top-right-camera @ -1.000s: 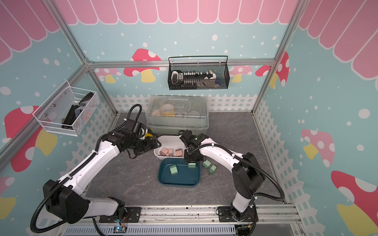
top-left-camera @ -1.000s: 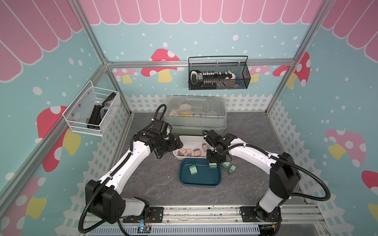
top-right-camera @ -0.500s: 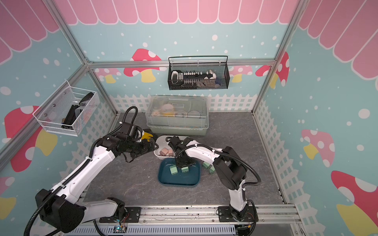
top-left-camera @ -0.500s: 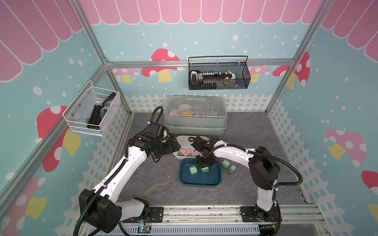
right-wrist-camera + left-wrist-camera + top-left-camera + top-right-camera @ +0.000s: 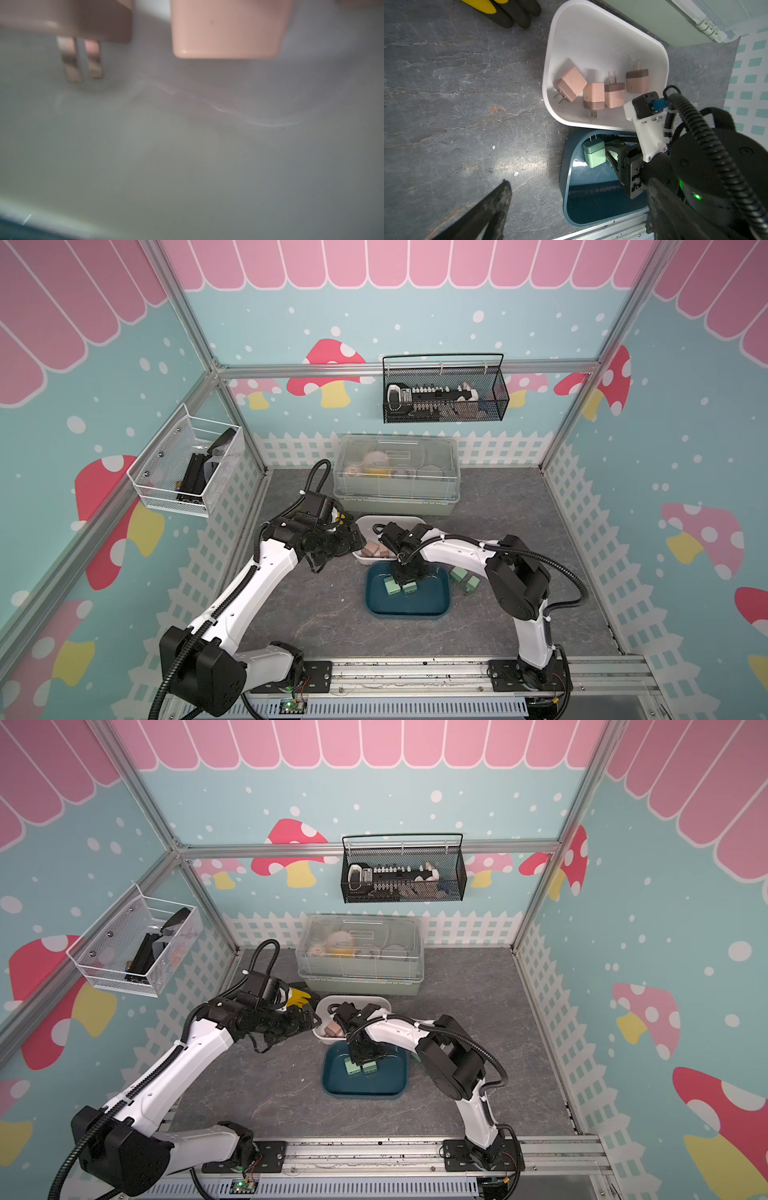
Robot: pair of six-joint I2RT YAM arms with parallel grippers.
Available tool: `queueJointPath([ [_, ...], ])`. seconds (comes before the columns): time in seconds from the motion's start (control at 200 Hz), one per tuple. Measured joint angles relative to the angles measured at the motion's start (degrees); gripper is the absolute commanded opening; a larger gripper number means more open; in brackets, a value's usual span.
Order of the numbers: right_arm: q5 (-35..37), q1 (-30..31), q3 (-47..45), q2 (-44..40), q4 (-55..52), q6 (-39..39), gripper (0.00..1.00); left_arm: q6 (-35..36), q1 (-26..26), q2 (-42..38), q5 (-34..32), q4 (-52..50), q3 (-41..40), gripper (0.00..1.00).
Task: Place the plugs by color into the storage box
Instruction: Place the plug in the storage box.
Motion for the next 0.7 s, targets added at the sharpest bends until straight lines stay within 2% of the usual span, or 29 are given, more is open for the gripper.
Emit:
queueJointPath([
  [0.075, -0.20, 0.39, 0.22, 0.57, 0.15, 0.09, 0.46, -0.07, 0.00, -0.20, 0.02, 0.00, -0.09, 0.98],
  [0.21, -0.42, 0.68, 0.22, 0.57, 0.42, 0.33, 0.66, -0.17, 0.00, -0.35, 0.00, 0.00, -0.11, 0.98],
  [0.28, -0.17, 0.76, 0.24, 0.39, 0.39, 0.28, 0.72, -0.17, 0.00, -0.35, 0.02, 0.00, -0.11, 0.99],
  [0.455, 1.38, 0.22, 0.24, -2.97, -1.29, 0.83, 0.75, -0.17, 0.00, -0.35, 0.02, 0.00, -0.11, 0.99],
  [0.7, 3.45, -5.73, -1.27, -18.67, -3.58, 1.70, 0.76, -0.15, 0.00, -0.09, 0.04, 0.00, -0.09, 0.98],
])
